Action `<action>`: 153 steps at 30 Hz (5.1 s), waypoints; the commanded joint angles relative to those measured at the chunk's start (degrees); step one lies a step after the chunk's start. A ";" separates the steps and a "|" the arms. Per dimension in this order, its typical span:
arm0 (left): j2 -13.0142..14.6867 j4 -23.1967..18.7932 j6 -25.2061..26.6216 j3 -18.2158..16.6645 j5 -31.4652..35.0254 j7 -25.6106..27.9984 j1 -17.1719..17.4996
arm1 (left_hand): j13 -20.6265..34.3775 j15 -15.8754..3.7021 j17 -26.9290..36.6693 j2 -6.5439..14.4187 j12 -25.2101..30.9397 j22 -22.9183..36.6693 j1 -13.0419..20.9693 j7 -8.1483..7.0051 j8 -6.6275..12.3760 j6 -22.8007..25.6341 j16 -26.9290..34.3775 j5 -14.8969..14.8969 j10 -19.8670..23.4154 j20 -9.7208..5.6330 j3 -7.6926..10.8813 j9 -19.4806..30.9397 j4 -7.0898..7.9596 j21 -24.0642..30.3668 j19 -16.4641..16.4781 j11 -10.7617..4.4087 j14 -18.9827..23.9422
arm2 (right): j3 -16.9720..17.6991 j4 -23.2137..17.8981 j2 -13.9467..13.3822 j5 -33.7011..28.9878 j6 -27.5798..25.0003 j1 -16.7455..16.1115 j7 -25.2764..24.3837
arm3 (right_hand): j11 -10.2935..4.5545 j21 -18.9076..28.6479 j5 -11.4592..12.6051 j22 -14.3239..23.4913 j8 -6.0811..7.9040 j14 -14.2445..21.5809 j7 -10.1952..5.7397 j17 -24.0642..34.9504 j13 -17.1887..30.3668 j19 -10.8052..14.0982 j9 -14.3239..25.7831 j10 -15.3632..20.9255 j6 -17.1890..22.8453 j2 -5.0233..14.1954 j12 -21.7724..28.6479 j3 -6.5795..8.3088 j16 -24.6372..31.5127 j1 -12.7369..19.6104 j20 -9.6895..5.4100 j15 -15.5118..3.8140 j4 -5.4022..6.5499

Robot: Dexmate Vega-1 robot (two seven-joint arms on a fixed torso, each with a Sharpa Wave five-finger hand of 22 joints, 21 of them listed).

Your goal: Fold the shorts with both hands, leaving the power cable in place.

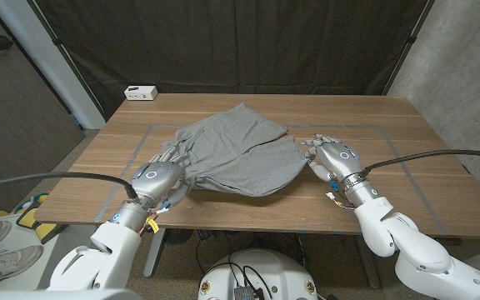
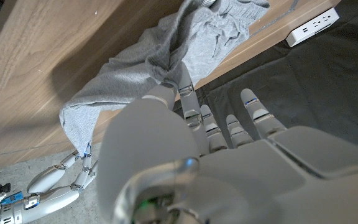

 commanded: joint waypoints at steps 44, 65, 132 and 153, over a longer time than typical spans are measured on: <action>-25.39 7.52 -12.81 -11.45 -1.26 11.61 -4.19 | -0.19 -1.75 0.12 -2.76 0.66 -0.02 -0.39 -1.57 2.62 3.97 0.67 1.52 4.31 0.89 1.91 5.52 -3.17 2.93 3.73 -1.54 4.08 | -8.12 14.09 12.95 -10.82 12.37 27.00 5.99 | -0.30 -0.14 0.27 0.17 0.24 0.90 0.76 0.83 0.12 -0.12 0.71 0.62 2.08 0.07 -0.31 -0.58 0.66 0.95 -0.65 -10.34 0.44; -23.62 9.84 -8.84 -9.16 -2.82 15.32 -7.34 | -0.23 -2.22 0.12 -3.19 0.71 -0.08 -0.81 -1.23 2.98 4.88 0.60 1.96 5.40 0.95 2.61 4.59 -3.79 3.67 4.18 -1.95 4.96 | -13.26 23.73 18.07 -11.19 16.31 39.63 7.96 | -0.33 -0.12 0.28 0.16 0.02 1.17 0.48 1.02 0.11 -0.02 0.61 0.71 2.39 0.00 -0.37 -0.88 0.90 1.25 -0.71 -10.40 0.49; -6.16 25.89 19.28 9.72 1.37 5.71 -33.37 | -0.28 -3.21 0.03 -4.55 0.51 -0.40 -2.90 -2.96 2.43 5.24 0.48 1.58 7.23 0.62 4.17 1.07 -4.61 6.17 6.17 -2.88 7.81 | -30.79 53.99 31.72 -8.30 22.61 66.05 8.44 | -0.37 -0.11 0.51 0.11 -0.72 1.35 0.57 1.24 0.11 0.34 0.02 1.73 3.28 -0.09 -0.29 -1.63 1.20 2.05 0.21 -10.44 0.51; -3.61 35.98 30.88 23.34 5.87 3.19 -44.25 | -0.30 -4.08 -0.43 -4.57 1.15 -0.66 -4.02 -3.17 0.36 4.68 0.53 -0.05 10.00 1.26 3.90 -1.76 -4.70 7.23 6.98 -3.82 9.95 | -36.43 61.86 35.97 -8.37 21.38 70.52 7.45 | -0.33 0.13 0.78 0.06 -2.00 2.30 -0.10 1.14 0.10 1.31 -0.81 2.32 1.85 0.36 -0.31 -1.15 1.38 2.78 1.11 -10.39 0.34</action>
